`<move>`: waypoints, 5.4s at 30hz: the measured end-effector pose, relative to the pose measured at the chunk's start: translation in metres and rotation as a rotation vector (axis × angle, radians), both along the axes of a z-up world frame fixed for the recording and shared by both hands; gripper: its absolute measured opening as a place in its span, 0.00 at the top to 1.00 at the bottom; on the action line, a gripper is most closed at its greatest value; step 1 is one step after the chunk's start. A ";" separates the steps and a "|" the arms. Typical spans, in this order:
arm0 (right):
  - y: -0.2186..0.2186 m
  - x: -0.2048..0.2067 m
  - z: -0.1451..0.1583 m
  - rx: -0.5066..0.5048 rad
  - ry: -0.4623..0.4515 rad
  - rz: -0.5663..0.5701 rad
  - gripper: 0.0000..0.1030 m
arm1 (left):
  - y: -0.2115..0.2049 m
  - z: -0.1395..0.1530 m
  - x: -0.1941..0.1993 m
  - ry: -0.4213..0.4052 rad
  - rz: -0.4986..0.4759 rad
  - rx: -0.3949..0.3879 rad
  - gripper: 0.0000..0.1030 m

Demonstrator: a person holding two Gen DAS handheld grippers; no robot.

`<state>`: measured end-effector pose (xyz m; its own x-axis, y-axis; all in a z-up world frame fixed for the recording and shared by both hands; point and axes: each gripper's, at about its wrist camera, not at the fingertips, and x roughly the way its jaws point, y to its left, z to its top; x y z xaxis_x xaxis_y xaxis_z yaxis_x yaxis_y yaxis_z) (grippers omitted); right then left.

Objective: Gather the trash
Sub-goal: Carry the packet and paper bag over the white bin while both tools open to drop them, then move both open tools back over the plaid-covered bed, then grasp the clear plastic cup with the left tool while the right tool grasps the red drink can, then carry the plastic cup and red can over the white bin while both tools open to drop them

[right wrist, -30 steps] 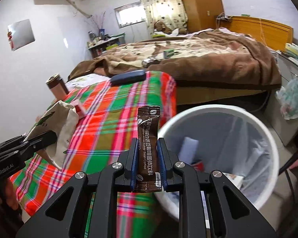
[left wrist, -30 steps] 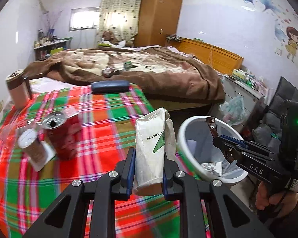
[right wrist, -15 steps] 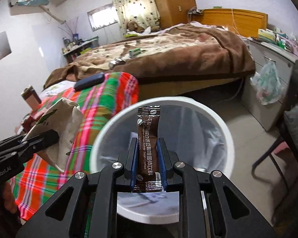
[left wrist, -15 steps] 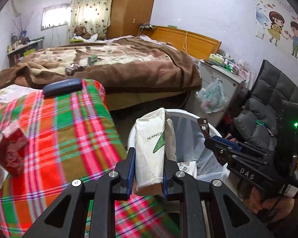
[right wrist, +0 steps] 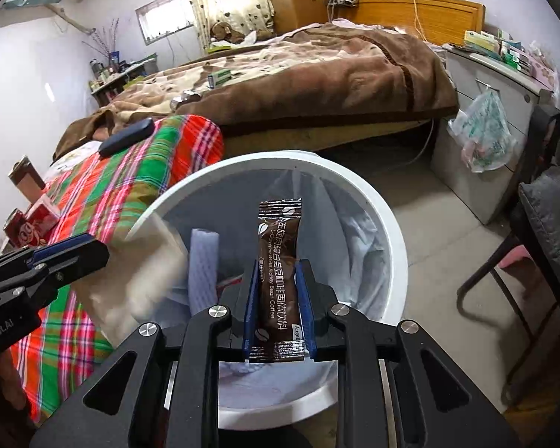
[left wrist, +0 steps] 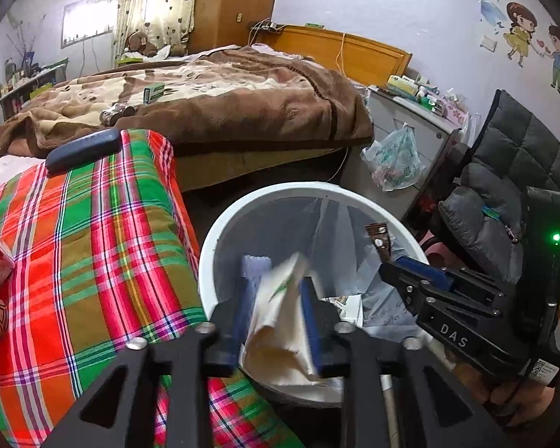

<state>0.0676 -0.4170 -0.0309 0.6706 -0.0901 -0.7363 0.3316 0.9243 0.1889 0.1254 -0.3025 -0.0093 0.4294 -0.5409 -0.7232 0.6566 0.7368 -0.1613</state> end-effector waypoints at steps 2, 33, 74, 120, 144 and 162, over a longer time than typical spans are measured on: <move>0.001 -0.001 0.001 -0.012 0.002 -0.002 0.74 | 0.003 0.000 0.000 0.003 0.007 -0.011 0.50; 0.053 -0.006 0.021 -0.025 -0.073 0.075 0.50 | 0.116 0.034 -0.022 -0.074 0.195 -0.087 0.48; 0.230 0.060 0.034 -0.020 -0.121 0.460 0.45 | 0.423 0.000 -0.019 -0.036 0.844 -0.085 0.39; 0.298 0.150 0.023 -0.015 -0.069 0.551 0.45 | 0.447 -0.039 0.057 0.100 0.837 -0.141 0.67; 0.281 0.121 0.025 0.014 -0.128 0.505 0.46 | 0.408 -0.020 0.038 0.031 0.728 -0.130 0.69; 0.225 0.083 0.041 0.042 -0.178 0.399 0.46 | 0.332 0.015 0.017 -0.041 0.562 -0.123 0.69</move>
